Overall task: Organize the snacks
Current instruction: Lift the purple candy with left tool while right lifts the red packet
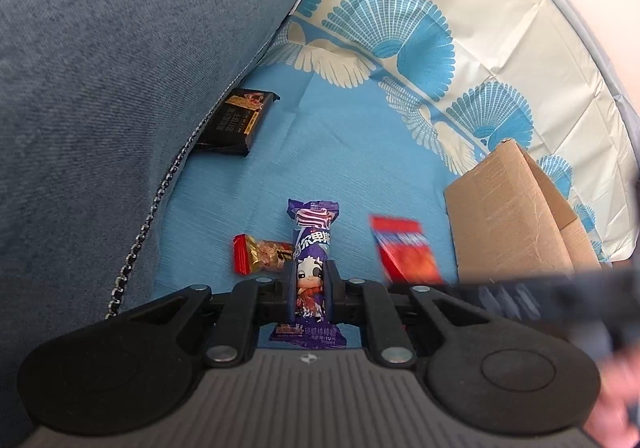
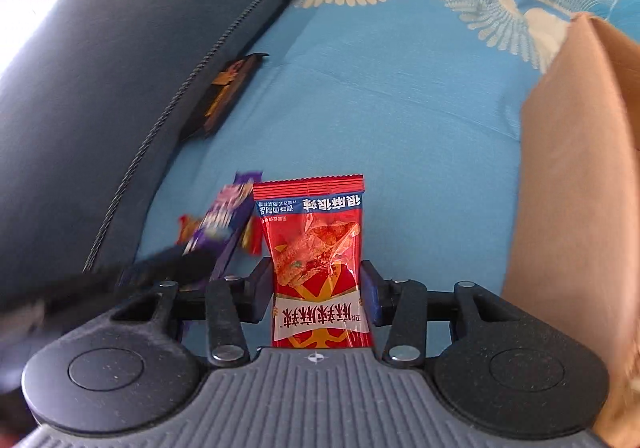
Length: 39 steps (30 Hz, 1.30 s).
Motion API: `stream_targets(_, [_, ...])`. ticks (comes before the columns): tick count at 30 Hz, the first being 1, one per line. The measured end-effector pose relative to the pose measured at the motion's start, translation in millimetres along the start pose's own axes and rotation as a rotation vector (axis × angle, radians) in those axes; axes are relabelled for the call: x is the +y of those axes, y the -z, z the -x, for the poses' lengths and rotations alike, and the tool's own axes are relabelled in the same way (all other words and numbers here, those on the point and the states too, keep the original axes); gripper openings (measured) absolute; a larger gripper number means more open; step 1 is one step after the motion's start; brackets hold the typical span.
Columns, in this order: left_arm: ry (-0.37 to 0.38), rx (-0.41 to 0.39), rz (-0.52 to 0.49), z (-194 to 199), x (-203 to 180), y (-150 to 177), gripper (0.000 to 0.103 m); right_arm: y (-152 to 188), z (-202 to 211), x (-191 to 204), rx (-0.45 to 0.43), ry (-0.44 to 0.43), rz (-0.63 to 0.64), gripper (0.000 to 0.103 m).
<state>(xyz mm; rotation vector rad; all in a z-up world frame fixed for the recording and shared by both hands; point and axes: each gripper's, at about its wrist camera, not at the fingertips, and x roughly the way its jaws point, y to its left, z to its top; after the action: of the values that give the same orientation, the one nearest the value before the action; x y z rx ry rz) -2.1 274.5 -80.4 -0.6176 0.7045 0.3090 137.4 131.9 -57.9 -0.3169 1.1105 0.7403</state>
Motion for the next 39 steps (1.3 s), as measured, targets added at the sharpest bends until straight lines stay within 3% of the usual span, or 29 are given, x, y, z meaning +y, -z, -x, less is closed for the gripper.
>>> stream_targets(4, [0.002, 0.008, -0.029, 5.8, -2.4, -0.4, 0.013, 37.1, 38.2, 6.6, -0.057, -0.034, 0.015, 0.047])
stream_targets(9, [0.011, 0.133, -0.068, 6.1, -5.1, -2.4, 0.012, 71.7, 65.4, 10.9, -0.092, -0.083, 0.019, 0.047])
stream_targets(16, [-0.014, 0.186, -0.19, 31.3, -14.2, 19.7, 0.012, 119.0, 60.6, 20.5, -0.143, -0.111, 0.018, 0.047])
stream_targets(24, [-0.087, 0.203, -0.238, 26.8, -24.3, 31.4, 0.012, 121.5, 25.9, 25.6, -0.113, -0.067, -0.003, 0.048])
stream_targets(29, [-0.118, 0.23, -0.265, 16.6, -29.8, 33.8, 0.017, 127.0, 18.5, 27.0, -0.093, -0.068, 0.005, 0.055])
stream_targets(32, [-0.103, 0.23, -0.255, 16.2, -28.6, 33.7, 0.028, 131.3, 24.0, 26.8, -0.1, -0.059, 0.011, 0.063])
stream_targets(39, [-0.087, 0.224, -0.183, 17.0, -20.7, 29.5, 0.029, 140.4, 25.4, 20.2, -0.063, -0.067, 0.014, 0.067])
